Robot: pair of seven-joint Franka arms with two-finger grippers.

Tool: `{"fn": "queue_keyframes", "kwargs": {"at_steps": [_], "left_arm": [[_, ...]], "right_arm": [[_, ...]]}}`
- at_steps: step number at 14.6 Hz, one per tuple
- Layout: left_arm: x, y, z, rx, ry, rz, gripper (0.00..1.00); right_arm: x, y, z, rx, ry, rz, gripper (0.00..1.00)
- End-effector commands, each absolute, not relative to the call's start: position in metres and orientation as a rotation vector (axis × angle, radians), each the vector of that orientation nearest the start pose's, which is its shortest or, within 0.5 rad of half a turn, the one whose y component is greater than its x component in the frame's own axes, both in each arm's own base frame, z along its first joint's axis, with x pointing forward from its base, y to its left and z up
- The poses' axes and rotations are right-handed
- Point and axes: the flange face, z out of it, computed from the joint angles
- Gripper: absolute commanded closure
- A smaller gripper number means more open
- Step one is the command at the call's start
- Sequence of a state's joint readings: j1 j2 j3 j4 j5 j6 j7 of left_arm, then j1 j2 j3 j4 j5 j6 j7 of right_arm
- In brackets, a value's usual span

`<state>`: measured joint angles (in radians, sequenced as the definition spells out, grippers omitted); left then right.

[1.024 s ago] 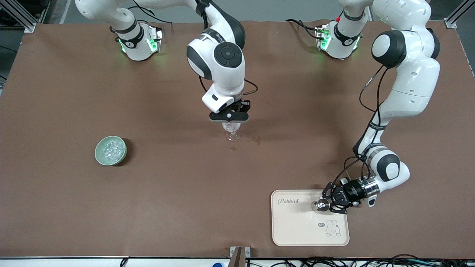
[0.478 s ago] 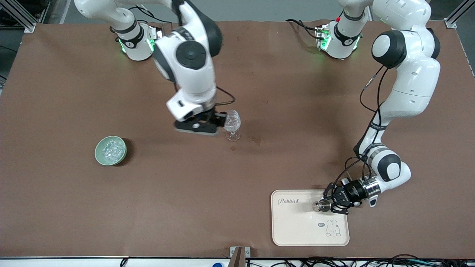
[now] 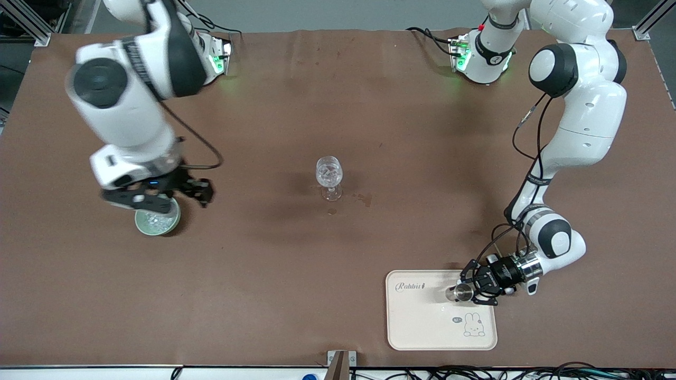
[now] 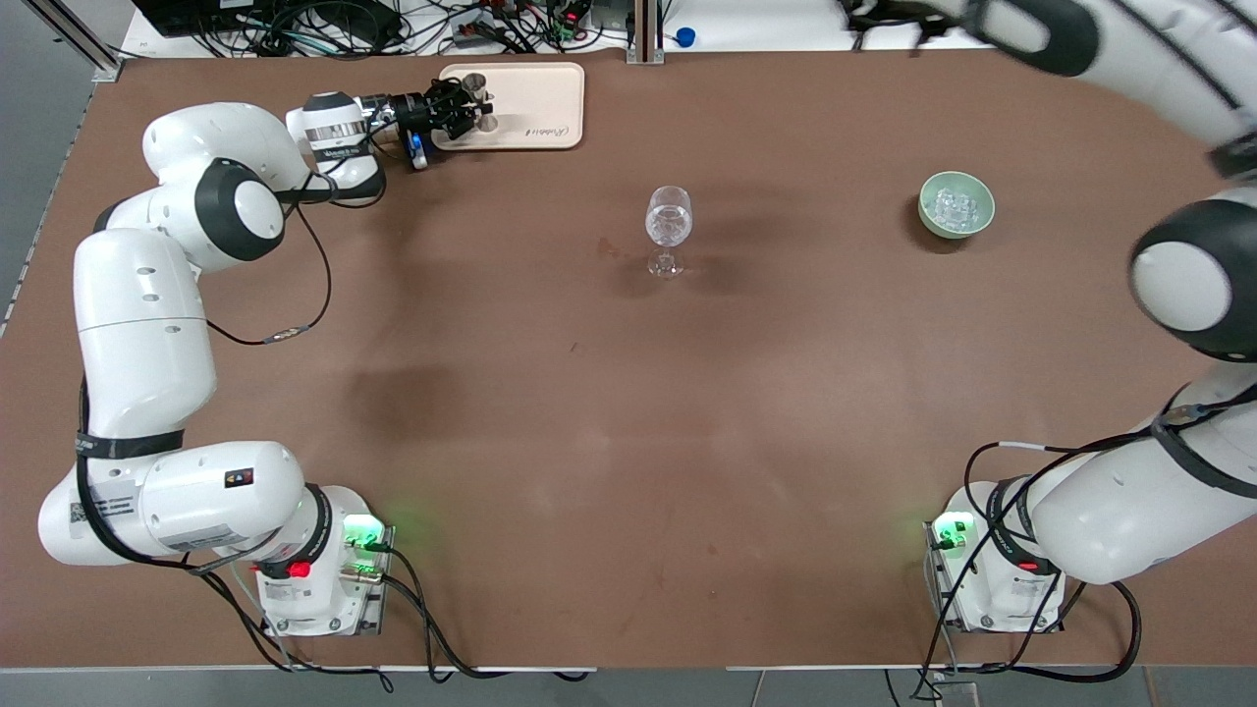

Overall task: Pour wine and add ice with both arms
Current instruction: 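Open the left gripper on the tray while the right gripper withdraws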

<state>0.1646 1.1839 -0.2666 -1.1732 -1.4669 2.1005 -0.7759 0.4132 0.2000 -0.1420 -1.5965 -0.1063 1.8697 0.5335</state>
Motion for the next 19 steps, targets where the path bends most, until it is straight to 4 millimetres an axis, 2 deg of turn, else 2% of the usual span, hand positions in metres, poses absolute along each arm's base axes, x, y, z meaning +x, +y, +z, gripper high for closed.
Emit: {"fn": "queue_keyframes", "kwargs": {"at_steps": [1, 3, 4, 6, 10, 14, 15, 17, 19], "left_arm": [[0.753, -0.06, 0.09, 1.076, 1.49, -0.795, 0.62], [0.754, -0.058, 0.095, 1.08, 1.49, -0.791, 0.51], [0.755, -0.055, 0.099, 1.091, 1.488, -0.783, 0.43], [0.757, -0.043, 0.112, 1.176, 1.491, -0.743, 0.0], [0.762, -0.022, 0.149, 1.439, 1.467, -0.652, 0.0], [0.768, 0.004, 0.222, 1.794, 1.456, -0.495, 0.0], [0.768, 0.004, 0.238, 1.892, 1.433, -0.46, 0.0], [0.765, 0.004, 0.273, 2.043, 1.374, -0.422, 0.0], [0.759, -0.003, 0.304, 2.205, 1.313, -0.383, 0.0]], "right_arm": [[0.58, 0.11, 0.513, -3.217, 0.421, -0.146, 0.2], [0.571, 0.084, 0.508, -3.219, 0.441, -0.111, 0.2], [0.569, 0.076, 0.51, -3.22, 0.441, -0.106, 0.2], [0.565, 0.048, 0.514, -3.23, 0.384, -0.091, 0.2], [0.546, -0.01, 0.525, -3.235, 0.287, -0.066, 0.2], [0.533, -0.049, 0.544, -3.227, 0.241, -0.029, 0.19], [0.53, -0.059, 0.553, -3.215, 0.232, -0.01, 0.19], [0.527, -0.08, 0.581, -3.168, 0.23, -0.003, 0.16], [0.524, -0.089, 0.609, -3.166, 0.228, -0.021, 0.12]]}}
